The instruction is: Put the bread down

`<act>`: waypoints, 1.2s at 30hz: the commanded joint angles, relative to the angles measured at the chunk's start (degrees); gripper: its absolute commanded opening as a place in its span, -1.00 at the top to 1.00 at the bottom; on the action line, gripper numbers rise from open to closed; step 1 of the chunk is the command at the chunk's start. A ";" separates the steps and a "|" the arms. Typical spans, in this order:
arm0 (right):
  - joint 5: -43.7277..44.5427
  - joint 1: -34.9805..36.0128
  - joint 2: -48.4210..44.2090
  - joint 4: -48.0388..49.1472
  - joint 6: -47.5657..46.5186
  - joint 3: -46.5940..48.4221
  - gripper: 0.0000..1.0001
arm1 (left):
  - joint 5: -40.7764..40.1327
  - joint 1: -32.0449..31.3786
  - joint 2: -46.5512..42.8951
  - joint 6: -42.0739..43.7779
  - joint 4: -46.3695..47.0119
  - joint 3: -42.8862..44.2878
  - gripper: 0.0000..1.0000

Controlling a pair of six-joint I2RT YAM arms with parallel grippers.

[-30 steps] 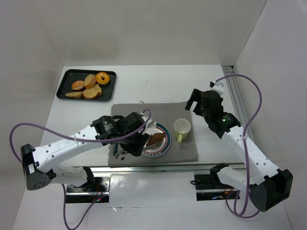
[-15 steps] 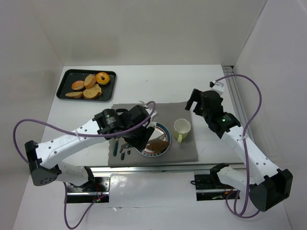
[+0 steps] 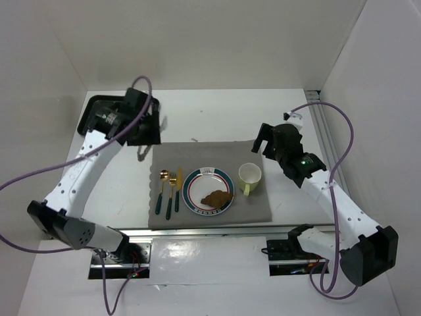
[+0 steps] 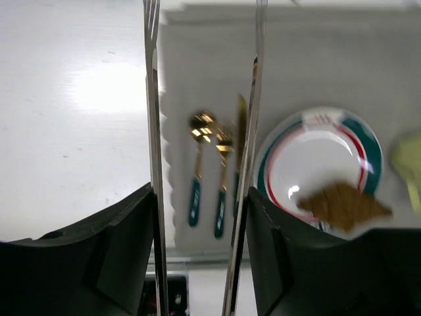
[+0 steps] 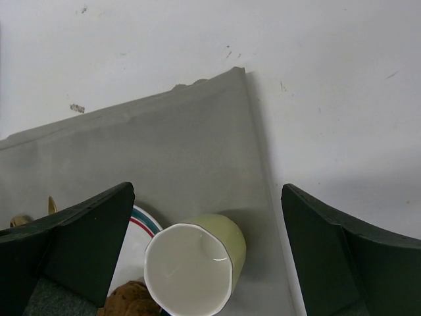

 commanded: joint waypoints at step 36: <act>-1.58 0.37 7.34 1.94 -0.76 3.61 -1.00 | -4.40 29.99 45.74 12.30 12.01 28.24 -0.18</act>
